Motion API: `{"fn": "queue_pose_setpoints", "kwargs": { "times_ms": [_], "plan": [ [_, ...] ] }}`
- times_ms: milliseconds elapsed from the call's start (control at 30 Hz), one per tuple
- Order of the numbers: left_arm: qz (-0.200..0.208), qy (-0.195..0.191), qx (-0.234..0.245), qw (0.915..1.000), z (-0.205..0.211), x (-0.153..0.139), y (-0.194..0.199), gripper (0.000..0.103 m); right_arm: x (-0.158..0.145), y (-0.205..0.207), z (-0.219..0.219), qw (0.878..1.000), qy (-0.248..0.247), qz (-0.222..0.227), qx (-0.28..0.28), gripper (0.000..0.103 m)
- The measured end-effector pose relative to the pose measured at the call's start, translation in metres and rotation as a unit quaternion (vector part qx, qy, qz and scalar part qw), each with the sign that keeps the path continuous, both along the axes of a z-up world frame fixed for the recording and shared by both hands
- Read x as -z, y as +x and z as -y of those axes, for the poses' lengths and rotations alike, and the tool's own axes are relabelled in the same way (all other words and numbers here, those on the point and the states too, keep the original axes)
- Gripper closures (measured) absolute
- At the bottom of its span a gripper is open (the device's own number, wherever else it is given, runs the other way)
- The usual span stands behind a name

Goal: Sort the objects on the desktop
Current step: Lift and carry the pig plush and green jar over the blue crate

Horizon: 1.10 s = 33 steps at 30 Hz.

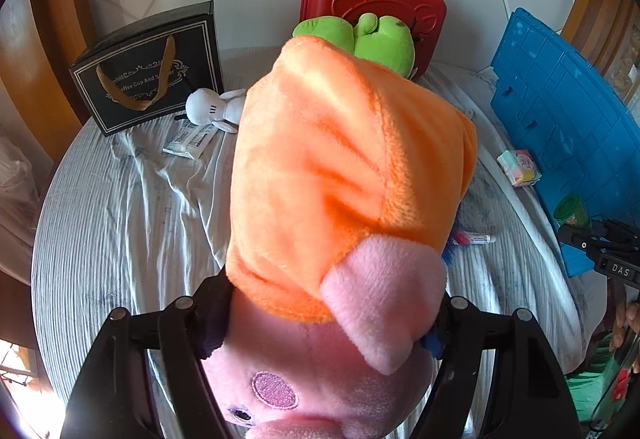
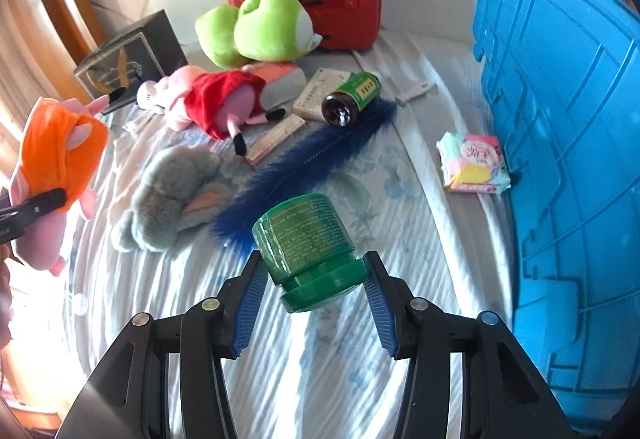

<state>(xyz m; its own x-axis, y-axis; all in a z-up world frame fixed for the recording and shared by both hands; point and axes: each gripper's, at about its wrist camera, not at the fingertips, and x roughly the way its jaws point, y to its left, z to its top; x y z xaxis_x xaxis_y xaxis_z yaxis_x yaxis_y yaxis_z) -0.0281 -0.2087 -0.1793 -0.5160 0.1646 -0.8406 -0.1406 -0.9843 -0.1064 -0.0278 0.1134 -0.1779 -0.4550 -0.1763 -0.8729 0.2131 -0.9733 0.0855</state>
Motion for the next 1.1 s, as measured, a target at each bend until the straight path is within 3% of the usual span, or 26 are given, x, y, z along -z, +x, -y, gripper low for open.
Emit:
{"fn": "queue_pose_setpoints", "kwargs": {
  "times_ms": [800, 1100],
  "plan": [
    [-0.064, -0.019, -0.020, 0.9975, -0.066, -0.093, 0.022, 0.030, -0.109, 0.010, -0.021, 0.996, -0.027, -0.055, -0.061, 0.055],
    [-0.087, -0.020, -0.021, 0.9958, -0.098, -0.121, 0.023, 0.030, -0.135, 0.010, -0.039, 0.994, -0.040, -0.073, -0.074, 0.055]
  ]
}}
